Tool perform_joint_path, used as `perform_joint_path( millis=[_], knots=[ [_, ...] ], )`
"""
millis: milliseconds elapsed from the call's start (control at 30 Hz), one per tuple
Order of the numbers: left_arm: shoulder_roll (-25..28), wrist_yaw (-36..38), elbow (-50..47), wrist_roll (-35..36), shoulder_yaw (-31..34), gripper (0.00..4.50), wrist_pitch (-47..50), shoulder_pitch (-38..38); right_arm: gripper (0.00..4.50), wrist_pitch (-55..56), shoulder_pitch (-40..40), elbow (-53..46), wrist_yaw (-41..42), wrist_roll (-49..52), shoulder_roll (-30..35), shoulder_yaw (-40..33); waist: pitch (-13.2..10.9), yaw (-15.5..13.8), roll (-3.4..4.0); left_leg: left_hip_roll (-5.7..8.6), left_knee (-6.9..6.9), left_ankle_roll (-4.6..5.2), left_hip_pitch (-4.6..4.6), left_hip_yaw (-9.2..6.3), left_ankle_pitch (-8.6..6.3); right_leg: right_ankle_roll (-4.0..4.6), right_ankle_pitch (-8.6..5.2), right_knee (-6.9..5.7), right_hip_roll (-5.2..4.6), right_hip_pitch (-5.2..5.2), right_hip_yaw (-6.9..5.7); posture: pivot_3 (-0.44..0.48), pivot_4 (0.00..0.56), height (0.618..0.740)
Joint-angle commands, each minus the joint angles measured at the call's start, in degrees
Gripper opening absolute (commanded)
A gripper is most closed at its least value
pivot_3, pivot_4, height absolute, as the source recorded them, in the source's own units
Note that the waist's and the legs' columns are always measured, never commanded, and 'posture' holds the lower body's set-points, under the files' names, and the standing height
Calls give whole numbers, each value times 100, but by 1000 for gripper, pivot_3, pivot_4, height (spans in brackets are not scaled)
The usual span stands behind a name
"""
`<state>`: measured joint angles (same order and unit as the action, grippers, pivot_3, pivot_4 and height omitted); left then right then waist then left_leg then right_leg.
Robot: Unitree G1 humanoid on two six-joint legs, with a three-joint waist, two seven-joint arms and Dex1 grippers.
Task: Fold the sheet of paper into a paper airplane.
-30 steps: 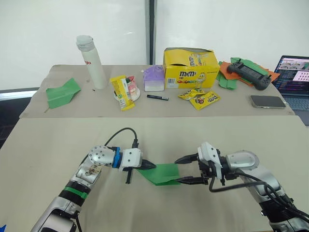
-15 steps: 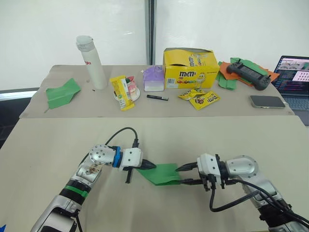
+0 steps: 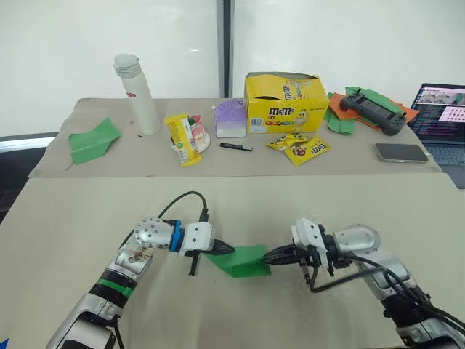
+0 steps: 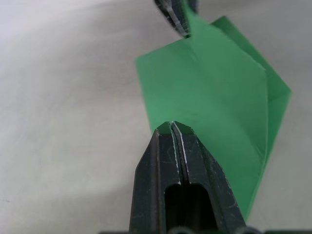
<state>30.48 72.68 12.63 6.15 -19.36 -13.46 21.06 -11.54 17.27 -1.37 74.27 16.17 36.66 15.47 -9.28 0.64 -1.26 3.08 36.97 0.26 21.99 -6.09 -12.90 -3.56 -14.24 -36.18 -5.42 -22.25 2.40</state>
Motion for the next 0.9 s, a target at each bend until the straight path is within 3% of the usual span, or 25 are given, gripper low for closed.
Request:
perform_joint_path(
  millis=[33,267,600,900],
  knots=[
    [51,-26,-18,-133,-114,0,132,-204,20,-368,185,45,-45,87,-68,-13,0,-12,0,0,0,0,1,-2,0,0,0,1,0,-1,-1,0,150,740],
    [78,-115,-211,-101,-86,0,234,-383,20,-395,401,285,-131,-257,-152,164,1,7,2,1,-3,0,0,0,0,1,0,-1,0,-3,0,0,150,740],
    [21,-154,-182,-113,-128,0,244,-338,20,448,562,527,-317,-497,-425,86,1,32,2,0,-2,0,-5,2,0,5,2,-5,7,-2,0,0,150,740],
    [43,-165,-156,-109,-107,0,213,-321,20,302,711,938,-322,-1013,-435,472,3,36,4,-2,-2,0,-13,3,0,7,3,-8,12,0,1,0,150,740]
  ],
)
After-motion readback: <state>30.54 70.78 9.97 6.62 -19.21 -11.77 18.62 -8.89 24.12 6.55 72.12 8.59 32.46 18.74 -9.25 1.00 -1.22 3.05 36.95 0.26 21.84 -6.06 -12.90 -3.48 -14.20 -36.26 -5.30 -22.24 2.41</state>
